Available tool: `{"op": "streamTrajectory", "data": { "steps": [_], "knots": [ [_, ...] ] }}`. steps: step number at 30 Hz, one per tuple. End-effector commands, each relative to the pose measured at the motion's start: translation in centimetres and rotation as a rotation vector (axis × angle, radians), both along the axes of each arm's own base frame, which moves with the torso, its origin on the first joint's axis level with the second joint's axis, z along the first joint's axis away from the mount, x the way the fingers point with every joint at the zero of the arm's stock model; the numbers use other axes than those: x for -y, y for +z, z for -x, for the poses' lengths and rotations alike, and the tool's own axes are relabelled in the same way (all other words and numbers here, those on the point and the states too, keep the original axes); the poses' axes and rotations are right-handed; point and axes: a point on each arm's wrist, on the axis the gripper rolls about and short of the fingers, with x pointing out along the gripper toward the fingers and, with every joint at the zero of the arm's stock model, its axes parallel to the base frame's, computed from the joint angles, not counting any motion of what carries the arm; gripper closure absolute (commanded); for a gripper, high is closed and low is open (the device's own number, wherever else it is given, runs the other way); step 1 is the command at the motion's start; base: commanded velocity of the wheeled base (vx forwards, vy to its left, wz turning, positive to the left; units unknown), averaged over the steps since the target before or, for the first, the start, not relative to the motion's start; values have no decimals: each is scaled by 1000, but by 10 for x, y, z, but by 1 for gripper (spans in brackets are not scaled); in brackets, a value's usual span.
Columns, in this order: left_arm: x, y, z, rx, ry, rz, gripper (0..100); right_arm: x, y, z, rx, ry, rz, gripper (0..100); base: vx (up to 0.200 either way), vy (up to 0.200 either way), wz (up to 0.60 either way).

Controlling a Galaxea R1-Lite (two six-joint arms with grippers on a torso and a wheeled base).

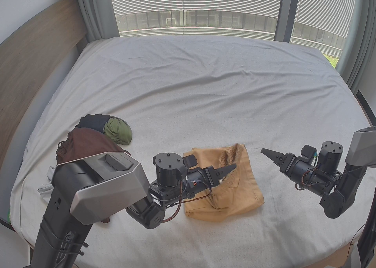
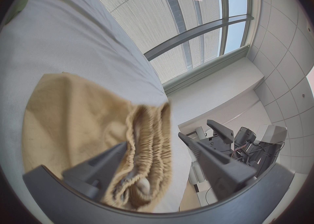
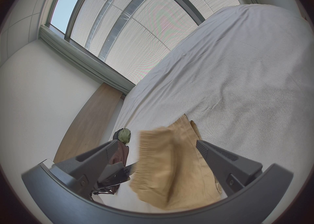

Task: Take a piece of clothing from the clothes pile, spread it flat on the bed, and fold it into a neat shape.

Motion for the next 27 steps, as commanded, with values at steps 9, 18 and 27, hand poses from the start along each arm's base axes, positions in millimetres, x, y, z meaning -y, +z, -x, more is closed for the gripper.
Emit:
{"op": "streamTrajectory", "data": {
  "steps": [9,18,27],
  "knots": [
    [-4,2,-3,22,29,1,0,-1,-3,1,-10,5,4,0,0,0,0],
    [-46,21,4,53,99,-61,0,-5,-17,4,-63,20,18,0,0,0,0],
    [-102,49,28,22,146,-95,0,-11,-19,9,-78,45,22,0,0,0,0]
  ]
}}
